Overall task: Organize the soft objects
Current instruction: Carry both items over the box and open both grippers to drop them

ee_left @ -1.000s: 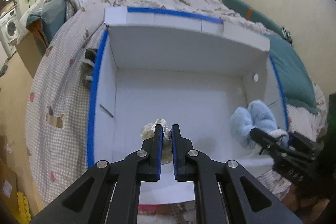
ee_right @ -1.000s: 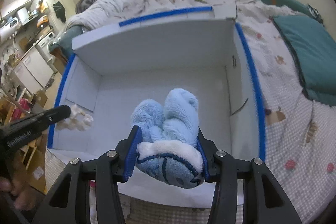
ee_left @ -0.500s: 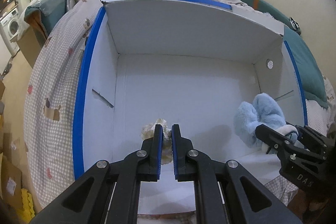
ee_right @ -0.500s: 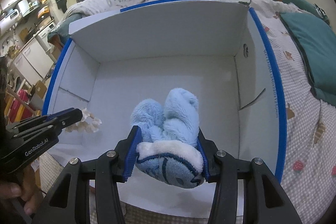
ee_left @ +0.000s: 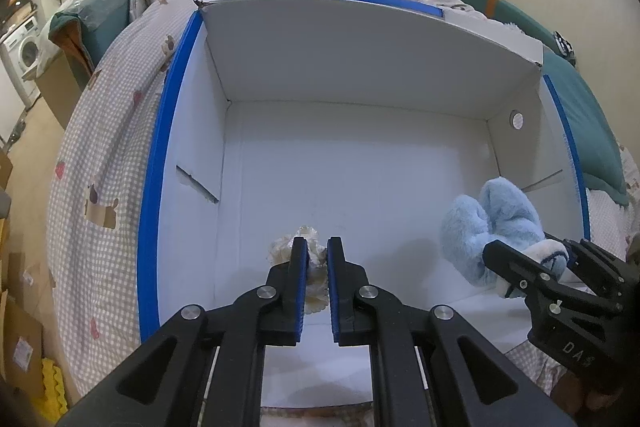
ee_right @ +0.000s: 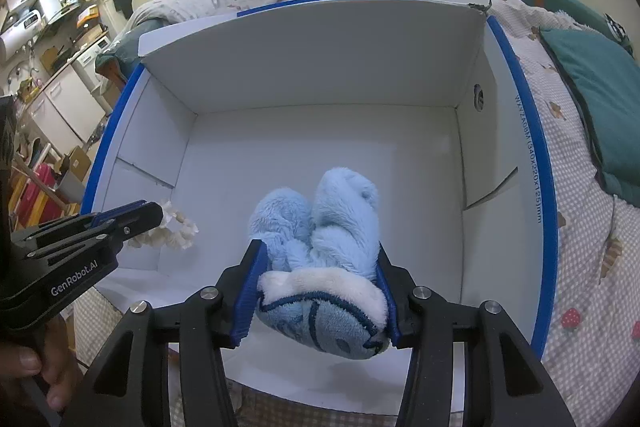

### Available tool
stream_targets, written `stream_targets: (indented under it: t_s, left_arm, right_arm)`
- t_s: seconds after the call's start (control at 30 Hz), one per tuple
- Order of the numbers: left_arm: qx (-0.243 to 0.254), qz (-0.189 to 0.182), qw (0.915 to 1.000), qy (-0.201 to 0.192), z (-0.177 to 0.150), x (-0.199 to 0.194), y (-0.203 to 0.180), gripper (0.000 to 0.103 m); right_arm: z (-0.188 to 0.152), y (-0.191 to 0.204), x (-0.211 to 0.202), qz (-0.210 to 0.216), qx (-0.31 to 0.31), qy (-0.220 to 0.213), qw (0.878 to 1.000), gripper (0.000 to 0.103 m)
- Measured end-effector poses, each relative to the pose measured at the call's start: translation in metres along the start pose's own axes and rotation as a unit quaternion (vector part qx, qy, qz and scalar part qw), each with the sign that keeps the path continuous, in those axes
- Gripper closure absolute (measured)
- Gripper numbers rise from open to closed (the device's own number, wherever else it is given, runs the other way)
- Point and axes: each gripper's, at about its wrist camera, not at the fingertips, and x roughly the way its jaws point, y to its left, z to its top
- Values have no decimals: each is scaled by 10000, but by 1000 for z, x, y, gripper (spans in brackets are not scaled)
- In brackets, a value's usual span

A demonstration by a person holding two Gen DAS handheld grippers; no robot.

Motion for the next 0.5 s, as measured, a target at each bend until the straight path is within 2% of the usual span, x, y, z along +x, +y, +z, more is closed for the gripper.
stream_targets:
  t_s: [0.13,0.33,0.43,0.5]
  left_arm:
    - [-12,41,10000,-29,0,-1,0,95]
    - [48,140,9999,-7,-2,-1,-2,89]
    - [50,178,9998,10,-2,0,-2,77]
    - [47,184,9998,-34,-2,-2,-2,53]
  right_arm:
    - [1,0,-1,-4,34,-18,10000,46]
    - [2,-3,0,7,111,22,9999,44]
    - [3,-7,-2,65,238,3,9997,38]
    - [3,-11,-4,125,365,-34,9993,31]
